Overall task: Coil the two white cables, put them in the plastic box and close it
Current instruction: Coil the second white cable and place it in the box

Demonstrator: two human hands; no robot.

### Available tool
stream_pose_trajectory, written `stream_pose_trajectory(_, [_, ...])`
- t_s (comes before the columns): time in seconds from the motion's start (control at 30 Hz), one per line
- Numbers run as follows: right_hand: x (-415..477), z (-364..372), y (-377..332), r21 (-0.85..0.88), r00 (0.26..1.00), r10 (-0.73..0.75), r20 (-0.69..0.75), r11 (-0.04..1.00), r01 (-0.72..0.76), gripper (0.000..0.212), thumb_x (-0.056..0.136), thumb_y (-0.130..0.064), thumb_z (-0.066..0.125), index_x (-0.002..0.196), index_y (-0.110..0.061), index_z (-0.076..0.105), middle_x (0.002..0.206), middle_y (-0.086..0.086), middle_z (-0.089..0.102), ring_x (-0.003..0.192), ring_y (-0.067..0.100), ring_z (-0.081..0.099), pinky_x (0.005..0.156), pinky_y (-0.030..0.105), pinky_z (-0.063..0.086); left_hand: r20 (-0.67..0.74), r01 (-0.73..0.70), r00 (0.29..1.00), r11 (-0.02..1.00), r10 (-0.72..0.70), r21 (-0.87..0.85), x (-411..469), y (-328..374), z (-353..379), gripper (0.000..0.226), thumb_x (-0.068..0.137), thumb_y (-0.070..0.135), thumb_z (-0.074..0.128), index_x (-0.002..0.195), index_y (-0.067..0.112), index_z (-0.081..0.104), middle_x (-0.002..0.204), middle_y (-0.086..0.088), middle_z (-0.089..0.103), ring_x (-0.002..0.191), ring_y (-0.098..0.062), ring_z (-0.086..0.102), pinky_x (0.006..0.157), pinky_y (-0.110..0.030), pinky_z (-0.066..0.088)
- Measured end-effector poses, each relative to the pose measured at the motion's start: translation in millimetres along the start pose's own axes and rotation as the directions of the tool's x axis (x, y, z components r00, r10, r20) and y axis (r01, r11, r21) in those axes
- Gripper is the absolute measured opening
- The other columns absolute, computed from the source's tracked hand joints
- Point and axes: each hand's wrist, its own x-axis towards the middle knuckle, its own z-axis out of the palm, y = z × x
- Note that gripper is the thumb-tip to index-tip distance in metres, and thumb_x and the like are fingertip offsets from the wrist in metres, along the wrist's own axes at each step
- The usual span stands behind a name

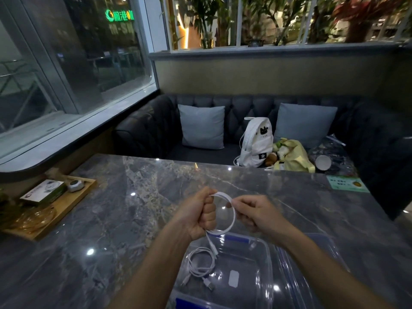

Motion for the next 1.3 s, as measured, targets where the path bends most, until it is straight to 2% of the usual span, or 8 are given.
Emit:
stream_pose_trajectory(0.43, [4.5, -0.6, -2.5, 0.212, 0.991, 0.133, 0.004, 0.968, -0.131, 0.035, 0.092, -0.014, 0.050, 0.059, -0.003, 0.056, 0.029, -0.006, 0.033, 0.026, 0.004, 0.018, 0.030, 0.012, 0.015, 0.051, 0.060, 0.997, 0.998, -0.059, -0.014, 12.4, -2.0, 0.4, 0.054, 0.094, 0.022, 0.039, 0.040, 0.022, 0.031, 0.029, 0.008, 0.022, 0.021, -0.003, 0.017, 0.026, -0.009, 0.012])
stream_pose_trajectory(0.67, [5.7, -3.7, -7.2, 0.183, 0.985, 0.136, -0.110, 0.976, -0.114, 0.033, 0.093, -0.007, 0.047, 0.061, -0.003, 0.053, 0.028, -0.007, 0.043, 0.024, 0.002, 0.023, 0.030, 0.012, 0.016, 0.038, 0.015, 0.999, 0.971, -0.025, 0.237, 10.9, 5.2, -7.6, 0.044, 0.095, 0.034, 0.045, 0.066, 0.010, 0.066, 0.059, -0.004, 0.062, 0.053, -0.014, 0.061, 0.053, -0.027, 0.052])
stream_pose_trajectory(0.77, [7.5, -7.4, -5.6, 0.081, 0.981, 0.092, -0.168, 0.994, -0.079, 0.032, 0.092, -0.007, 0.051, 0.060, -0.002, 0.056, 0.033, -0.003, 0.044, 0.025, 0.003, 0.024, 0.029, 0.014, 0.019, -0.023, -0.077, 0.994, 0.842, 0.106, 0.533, 7.6, 10.6, -17.9, 0.030, 0.093, 0.022, 0.051, 0.069, 0.011, 0.066, 0.063, -0.004, 0.067, 0.056, -0.013, 0.065, 0.055, -0.029, 0.055])
stream_pose_trajectory(0.87, [11.3, -9.3, -0.5, -0.060, 0.982, 0.044, -0.186, 0.997, -0.056, 0.033, 0.089, -0.008, 0.054, 0.057, -0.007, 0.056, 0.027, -0.007, 0.043, 0.025, 0.001, 0.028, 0.030, 0.012, 0.023, -0.050, -0.106, 0.965, 0.560, 0.256, 0.822, 7.4, 12.8, -28.3, 0.030, 0.093, 0.021, 0.051, 0.067, 0.010, 0.060, 0.062, -0.005, 0.063, 0.057, -0.015, 0.062, 0.059, -0.030, 0.050])
stream_pose_trajectory(1.0, [18.2, -8.9, 11.0, -0.197, 0.976, 0.013, -0.219, 0.979, -0.057, 0.033, 0.087, -0.010, 0.058, 0.054, -0.008, 0.058, 0.025, -0.008, 0.040, 0.025, 0.001, 0.032, 0.033, 0.009, 0.025, 0.063, -0.152, 0.953, 0.288, 0.296, 0.946, 5.2, 12.5, -36.9, 0.035, 0.092, 0.029, 0.052, 0.063, 0.021, 0.068, 0.061, 0.009, 0.062, 0.063, -0.010, 0.055, 0.065, -0.025, 0.042])
stream_pose_trajectory(1.13, [25.0, -9.2, 19.1, -0.197, 0.971, 0.049, -0.233, 0.976, -0.097, 0.028, 0.086, -0.010, 0.059, 0.064, 0.006, 0.061, 0.026, -0.008, 0.035, 0.026, 0.001, 0.030, 0.032, 0.011, 0.023, 0.235, -0.216, 0.971, 0.592, 0.047, 0.777, 5.3, 4.3, -40.3, 0.022, 0.090, 0.026, 0.054, 0.091, 0.020, 0.076, 0.131, 0.019, 0.054, 0.119, 0.000, 0.050, 0.101, -0.023, 0.038])
stream_pose_trajectory(1.2, [26.8, -7.5, 19.6, -0.155, 0.970, 0.076, -0.231, 0.981, -0.114, 0.025, 0.086, -0.007, 0.059, 0.063, 0.003, 0.060, 0.027, -0.009, 0.035, 0.026, 0.000, 0.029, 0.031, 0.012, 0.023, 0.286, -0.238, 0.957, 0.715, 0.056, 0.657, 8.4, -4.4, -41.3, 0.019, 0.087, 0.019, 0.059, 0.092, 0.012, 0.075, 0.119, 0.028, 0.061, 0.109, 0.007, 0.056, 0.085, -0.008, 0.044])
stream_pose_trajectory(1.3, [26.3, -4.9, 17.2, -0.101, 0.968, 0.108, -0.225, 0.986, -0.133, 0.025, 0.087, -0.007, 0.059, 0.063, 0.000, 0.058, 0.030, -0.010, 0.033, 0.026, 0.002, 0.026, 0.030, 0.015, 0.021, 0.191, -0.246, 0.966, 0.849, 0.175, 0.467, 15.4, -14.7, -42.3, 0.007, 0.072, 0.009, 0.068, 0.072, 0.006, 0.074, 0.085, 0.008, 0.074, 0.083, -0.006, 0.068, 0.072, -0.011, 0.049])
